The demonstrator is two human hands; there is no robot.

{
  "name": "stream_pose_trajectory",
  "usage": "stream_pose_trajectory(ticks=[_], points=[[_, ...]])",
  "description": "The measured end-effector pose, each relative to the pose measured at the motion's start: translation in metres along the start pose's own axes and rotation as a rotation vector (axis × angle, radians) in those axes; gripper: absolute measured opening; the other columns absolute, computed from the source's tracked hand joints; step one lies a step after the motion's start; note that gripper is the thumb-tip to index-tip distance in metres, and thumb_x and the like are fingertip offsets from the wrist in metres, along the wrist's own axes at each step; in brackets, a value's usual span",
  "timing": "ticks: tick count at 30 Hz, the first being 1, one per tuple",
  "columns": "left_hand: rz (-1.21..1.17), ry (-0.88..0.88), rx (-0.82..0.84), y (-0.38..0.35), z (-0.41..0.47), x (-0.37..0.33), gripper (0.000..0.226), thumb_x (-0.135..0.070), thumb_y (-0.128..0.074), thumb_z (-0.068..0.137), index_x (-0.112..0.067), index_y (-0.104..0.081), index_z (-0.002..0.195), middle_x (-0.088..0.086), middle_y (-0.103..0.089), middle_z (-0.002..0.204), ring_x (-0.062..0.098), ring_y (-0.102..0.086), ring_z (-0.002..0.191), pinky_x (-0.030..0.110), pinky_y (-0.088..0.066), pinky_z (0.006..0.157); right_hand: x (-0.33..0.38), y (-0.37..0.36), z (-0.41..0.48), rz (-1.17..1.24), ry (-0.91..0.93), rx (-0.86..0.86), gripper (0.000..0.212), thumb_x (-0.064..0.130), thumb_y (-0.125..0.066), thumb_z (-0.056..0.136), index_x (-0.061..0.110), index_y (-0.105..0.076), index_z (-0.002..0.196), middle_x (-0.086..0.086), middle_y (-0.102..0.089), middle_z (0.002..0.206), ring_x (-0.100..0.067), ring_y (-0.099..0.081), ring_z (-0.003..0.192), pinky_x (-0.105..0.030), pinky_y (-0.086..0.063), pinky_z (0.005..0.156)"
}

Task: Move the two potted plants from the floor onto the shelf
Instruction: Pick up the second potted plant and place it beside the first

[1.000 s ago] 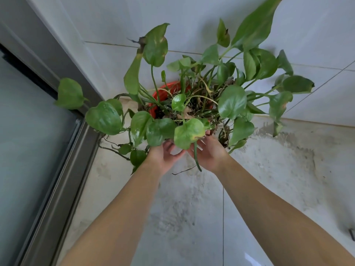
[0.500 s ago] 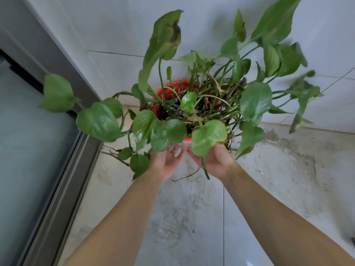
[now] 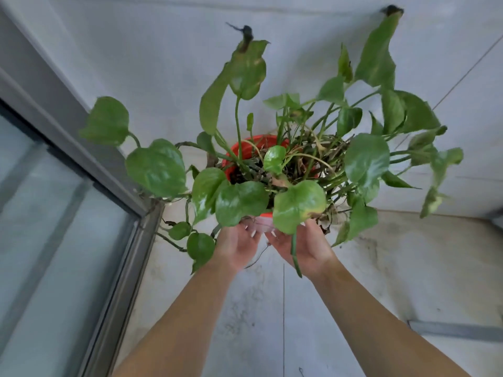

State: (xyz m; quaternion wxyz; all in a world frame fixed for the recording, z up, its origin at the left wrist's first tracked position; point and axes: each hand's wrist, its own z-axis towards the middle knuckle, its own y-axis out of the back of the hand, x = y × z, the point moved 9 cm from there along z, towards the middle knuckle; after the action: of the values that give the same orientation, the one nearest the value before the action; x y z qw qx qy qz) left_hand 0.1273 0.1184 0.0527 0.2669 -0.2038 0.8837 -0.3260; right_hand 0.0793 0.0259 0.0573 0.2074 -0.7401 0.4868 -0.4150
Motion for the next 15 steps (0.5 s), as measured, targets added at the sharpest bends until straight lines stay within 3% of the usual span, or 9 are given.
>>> stream_pose_trajectory(ticks=[1,3,6,8,11,13,15], points=[[-0.013,0.008,0.028,-0.020,-0.019,-0.004,0.022,-0.004,-0.033,0.099,-0.007,-0.053,0.107,0.012,-0.050,0.101,0.024,-0.043,0.101,0.030,-0.030,0.105,0.012,-0.014,-0.019,-0.002,-0.003,-0.009,0.027,0.016,-0.046,0.096,0.003,-0.052,0.119,-0.024,-0.054,0.125,-0.029,-0.061,0.107,-0.036,-0.048,0.097],[-0.012,0.020,0.083,-0.059,-0.055,-0.010,0.016,-0.007,-0.039,0.098,-0.008,-0.055,0.100,0.010,-0.050,0.092,0.021,-0.044,0.085,0.030,-0.032,0.095,0.030,-0.036,-0.054,0.002,-0.023,-0.043,0.036,0.020,-0.042,0.099,0.002,-0.047,0.130,-0.024,-0.046,0.133,-0.030,-0.054,0.114,-0.035,-0.040,0.108],[0.089,0.022,0.059,-0.117,-0.110,-0.027,0.016,-0.018,-0.046,0.098,-0.007,-0.058,0.099,0.010,-0.055,0.090,0.021,-0.051,0.089,0.026,-0.042,0.085,0.068,-0.083,-0.109,0.006,0.001,-0.059,0.058,0.027,-0.056,0.084,0.002,-0.045,0.135,-0.018,-0.048,0.130,-0.027,-0.051,0.112,-0.036,-0.030,0.117],[0.167,0.016,0.081,-0.160,-0.149,-0.038,0.024,-0.022,-0.044,0.099,-0.006,-0.061,0.098,0.011,-0.057,0.092,0.020,-0.053,0.090,0.027,-0.044,0.089,0.092,-0.110,-0.142,0.051,0.022,-0.073,0.067,0.030,-0.057,0.082,-0.001,-0.043,0.140,-0.017,-0.052,0.126,-0.027,-0.055,0.110,-0.038,-0.036,0.112],[0.194,0.042,0.114,-0.230,-0.205,-0.057,0.029,-0.017,-0.038,0.100,-0.008,-0.055,0.122,0.011,-0.058,0.122,0.022,-0.051,0.113,0.030,-0.034,0.112,0.135,-0.163,-0.197,0.085,0.073,-0.069,0.068,0.035,-0.061,0.077,0.000,-0.049,0.133,-0.016,-0.058,0.124,-0.028,-0.057,0.114,-0.042,-0.044,0.104],[0.210,0.050,0.141,-0.268,-0.234,-0.067,0.037,-0.021,-0.039,0.100,-0.010,-0.051,0.133,0.010,-0.053,0.132,0.021,-0.047,0.122,0.032,-0.027,0.118,0.160,-0.189,-0.227,0.082,0.102,-0.067,0.068,0.033,-0.066,0.067,0.002,-0.054,0.126,-0.014,-0.061,0.115,-0.028,-0.057,0.110,-0.043,-0.040,0.110],[0.251,0.056,0.173,-0.308,-0.261,-0.077,0.038,-0.029,-0.044,0.099,-0.010,-0.052,0.131,0.009,-0.052,0.132,0.019,-0.045,0.122,0.031,-0.027,0.117,0.187,-0.216,-0.258,0.066,0.130,-0.085,0.068,0.031,-0.066,0.066,0.005,-0.054,0.128,-0.013,-0.059,0.117,-0.028,-0.052,0.117,-0.044,-0.032,0.116]])
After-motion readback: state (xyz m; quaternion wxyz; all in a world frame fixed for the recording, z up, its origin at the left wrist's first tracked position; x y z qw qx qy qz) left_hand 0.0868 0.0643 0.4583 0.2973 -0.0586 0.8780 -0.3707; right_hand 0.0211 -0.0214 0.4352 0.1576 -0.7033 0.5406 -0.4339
